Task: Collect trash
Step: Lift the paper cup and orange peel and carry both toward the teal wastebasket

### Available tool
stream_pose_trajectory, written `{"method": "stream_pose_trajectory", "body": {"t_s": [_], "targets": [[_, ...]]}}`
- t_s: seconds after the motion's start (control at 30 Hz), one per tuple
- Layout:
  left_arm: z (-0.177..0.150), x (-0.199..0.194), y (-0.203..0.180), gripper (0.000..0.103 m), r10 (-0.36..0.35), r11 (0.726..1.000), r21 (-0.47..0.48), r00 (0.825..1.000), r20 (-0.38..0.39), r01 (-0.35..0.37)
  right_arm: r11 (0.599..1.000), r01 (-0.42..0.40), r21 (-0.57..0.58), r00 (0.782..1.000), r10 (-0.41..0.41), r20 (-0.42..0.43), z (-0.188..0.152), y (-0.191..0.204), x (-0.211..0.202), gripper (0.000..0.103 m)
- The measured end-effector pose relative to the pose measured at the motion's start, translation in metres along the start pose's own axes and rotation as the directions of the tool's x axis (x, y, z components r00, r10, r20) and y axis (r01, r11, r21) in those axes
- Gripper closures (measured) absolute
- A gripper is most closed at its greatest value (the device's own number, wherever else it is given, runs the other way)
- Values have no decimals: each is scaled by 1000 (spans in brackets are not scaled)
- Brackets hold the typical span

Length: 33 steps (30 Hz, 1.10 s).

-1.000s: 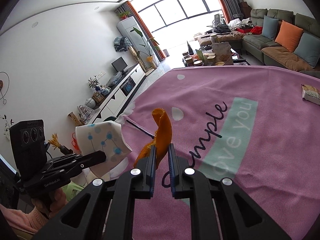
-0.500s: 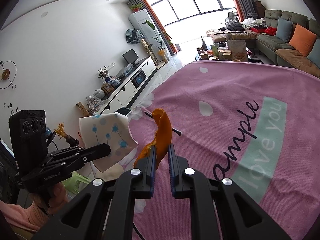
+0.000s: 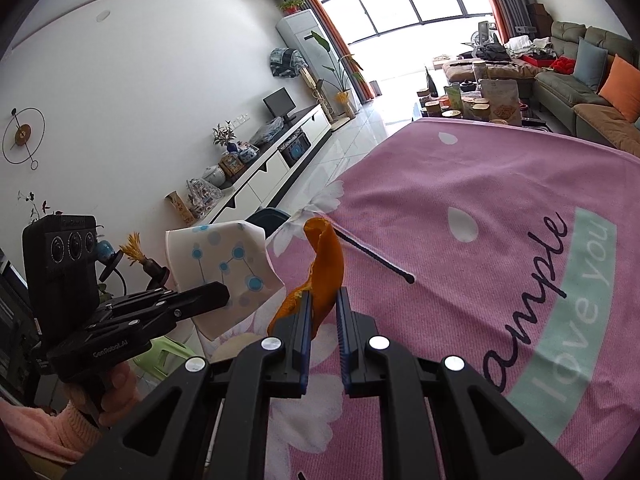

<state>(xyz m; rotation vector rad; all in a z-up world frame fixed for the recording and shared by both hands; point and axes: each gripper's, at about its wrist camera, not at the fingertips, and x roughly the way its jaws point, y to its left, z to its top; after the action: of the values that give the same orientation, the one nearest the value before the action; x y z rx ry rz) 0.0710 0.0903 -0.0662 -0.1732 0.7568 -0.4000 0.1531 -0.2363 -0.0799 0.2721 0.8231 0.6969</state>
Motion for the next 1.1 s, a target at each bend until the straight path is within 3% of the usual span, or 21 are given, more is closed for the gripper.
{"method": "stream_pose_trajectory", "body": {"t_s": [1.1], "targets": [[3,-22,46,98,104,992,-77,994,30,-102,995,-90,-53,994,86,-73,17,29,50,92]]}}
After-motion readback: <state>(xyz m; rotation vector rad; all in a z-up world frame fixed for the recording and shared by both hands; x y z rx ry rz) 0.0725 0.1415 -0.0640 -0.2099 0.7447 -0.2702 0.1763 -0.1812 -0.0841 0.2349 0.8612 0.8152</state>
